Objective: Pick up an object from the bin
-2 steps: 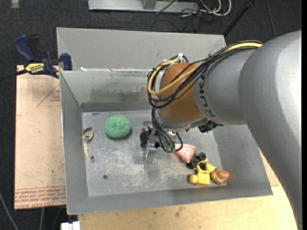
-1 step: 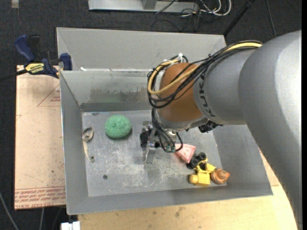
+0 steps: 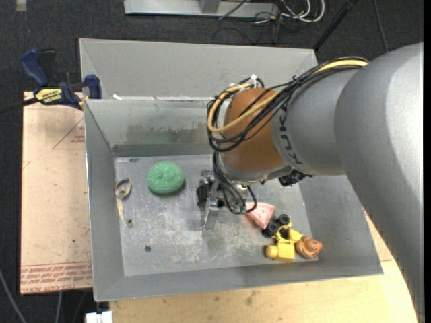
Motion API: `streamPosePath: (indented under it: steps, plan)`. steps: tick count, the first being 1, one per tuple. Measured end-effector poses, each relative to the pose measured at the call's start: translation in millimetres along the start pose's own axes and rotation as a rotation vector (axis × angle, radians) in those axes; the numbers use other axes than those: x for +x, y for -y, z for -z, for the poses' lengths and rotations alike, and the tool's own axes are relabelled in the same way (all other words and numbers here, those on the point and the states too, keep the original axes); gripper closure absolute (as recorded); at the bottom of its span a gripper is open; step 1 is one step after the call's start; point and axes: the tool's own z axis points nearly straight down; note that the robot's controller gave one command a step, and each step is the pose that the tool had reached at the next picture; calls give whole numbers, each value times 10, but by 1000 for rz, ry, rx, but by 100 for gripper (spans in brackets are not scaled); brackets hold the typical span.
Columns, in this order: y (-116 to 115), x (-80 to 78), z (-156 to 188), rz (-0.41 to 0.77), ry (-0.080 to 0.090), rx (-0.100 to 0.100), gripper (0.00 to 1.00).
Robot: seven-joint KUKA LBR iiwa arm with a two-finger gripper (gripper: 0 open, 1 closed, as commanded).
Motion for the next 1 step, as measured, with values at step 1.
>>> streamPosePath:
  steps: [1]
  plan:
    - [0,0,0,0,0,0,100]
